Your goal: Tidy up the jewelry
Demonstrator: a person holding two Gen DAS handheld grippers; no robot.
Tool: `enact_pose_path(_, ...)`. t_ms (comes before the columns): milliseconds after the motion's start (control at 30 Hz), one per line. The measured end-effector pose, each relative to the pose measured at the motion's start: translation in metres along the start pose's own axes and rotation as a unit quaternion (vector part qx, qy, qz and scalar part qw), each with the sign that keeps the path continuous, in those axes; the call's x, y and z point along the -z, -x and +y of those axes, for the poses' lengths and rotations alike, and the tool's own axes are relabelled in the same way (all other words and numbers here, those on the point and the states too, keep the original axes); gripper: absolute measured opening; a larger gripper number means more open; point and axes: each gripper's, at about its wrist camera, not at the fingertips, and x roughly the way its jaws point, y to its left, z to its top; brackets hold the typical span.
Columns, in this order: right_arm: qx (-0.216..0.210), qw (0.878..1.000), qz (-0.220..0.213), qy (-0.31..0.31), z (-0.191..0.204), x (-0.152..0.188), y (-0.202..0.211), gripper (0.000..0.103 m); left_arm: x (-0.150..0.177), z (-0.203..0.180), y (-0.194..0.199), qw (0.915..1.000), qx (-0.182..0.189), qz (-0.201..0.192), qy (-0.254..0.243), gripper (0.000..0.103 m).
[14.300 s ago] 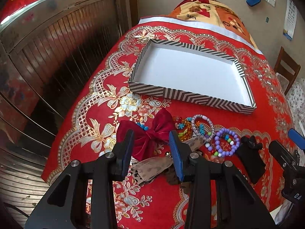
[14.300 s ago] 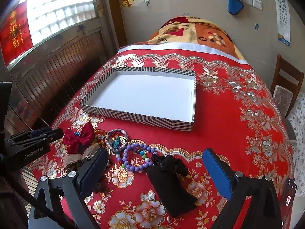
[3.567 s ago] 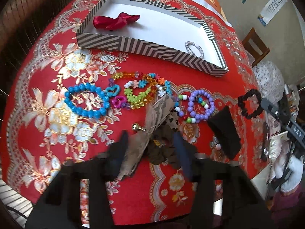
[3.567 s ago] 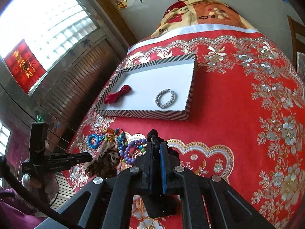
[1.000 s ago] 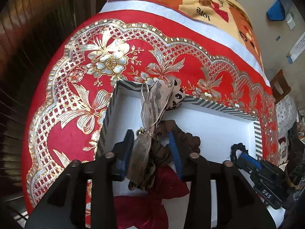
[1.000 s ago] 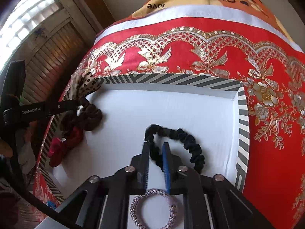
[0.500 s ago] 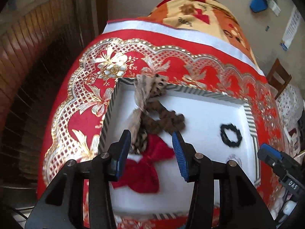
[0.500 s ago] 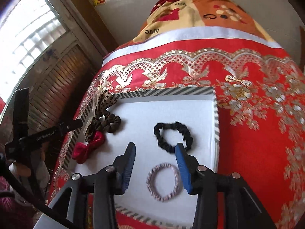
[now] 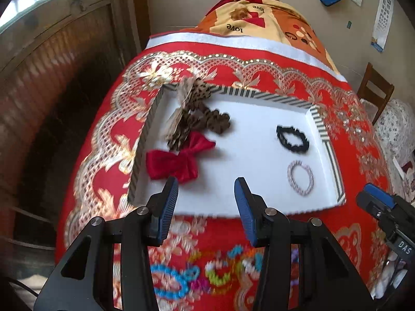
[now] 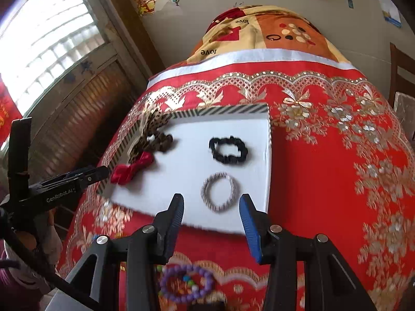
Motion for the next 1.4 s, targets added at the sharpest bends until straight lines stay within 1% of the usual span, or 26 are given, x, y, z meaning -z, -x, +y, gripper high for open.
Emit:
enact_pose_path(33, 0.0, 1.0, 0.0, 0.003, 0.001, 0.006, 0.004, 0.042, 0.007, -0.002, 0.004, 1.0, -0.007, -0.002, -0.002, 0.045)
enact_pose_path(200, 0.003, 1.0, 0.006, 0.01, 0.001, 0.028, 0.019, 0.042, 0.031, -0.006, 0.018, 0.9999, -0.015, -0.002, 0.002, 0.044)
enact_pose_path(400, 0.008, 1.0, 0.008, 0.029, 0.001, 0.055, 0.036, 0.042, 0.057, -0.017, 0.033, 0.9997, -0.025, -0.002, -0.004, 0.045)
enact_pose_path(533, 0.011, 0.999, 0.016, 0.037, -0.004, 0.073, 0.045, 0.042, 0.071, -0.015, 0.042, 0.9998, -0.017, 0.003, 0.011, 0.044)
enact_pose_path(667, 0.004, 0.999, 0.035, 0.034, -0.012, 0.093, 0.048, 0.042, 0.081, -0.008, 0.047, 0.9994, -0.007, 0.011, 0.032, 0.044)
enact_pose_path(800, -0.006, 0.998, 0.045, 0.043, -0.009, 0.107, 0.051, 0.043, 0.094, 0.002, 0.05, 0.998, 0.003, 0.024, 0.059, 0.044)
enact_pose_path(933, -0.011, 0.997, 0.05, 0.053, -0.006, 0.115, 0.052, 0.047, 0.107, 0.013, 0.054, 0.9965, 0.0, 0.033, 0.077, 0.044)
enact_pose_path(1100, -0.021, 0.997, 0.058, 0.052, -0.005, 0.119, 0.048, 0.047, 0.118, 0.025, 0.054, 0.9947, -0.007, 0.043, 0.093, 0.044)
enact_pose_path(1233, -0.023, 0.996, 0.061, 0.053, -0.004, 0.118, 0.044, 0.047, 0.123, 0.032, 0.051, 0.9936, -0.007, 0.052, 0.1, 0.044)
enact_pose_path(1300, -0.024, 0.997, 0.059, 0.052, -0.003, 0.114, 0.041, 0.047, 0.123, 0.035, 0.049, 0.9936, -0.003, 0.056, 0.098, 0.044)
enact_pose_path(1400, -0.024, 0.997, 0.058, 0.049, -0.002, 0.108, 0.036, 0.047, 0.123, 0.043, 0.044, 0.9929, -0.006, 0.063, 0.1, 0.045)
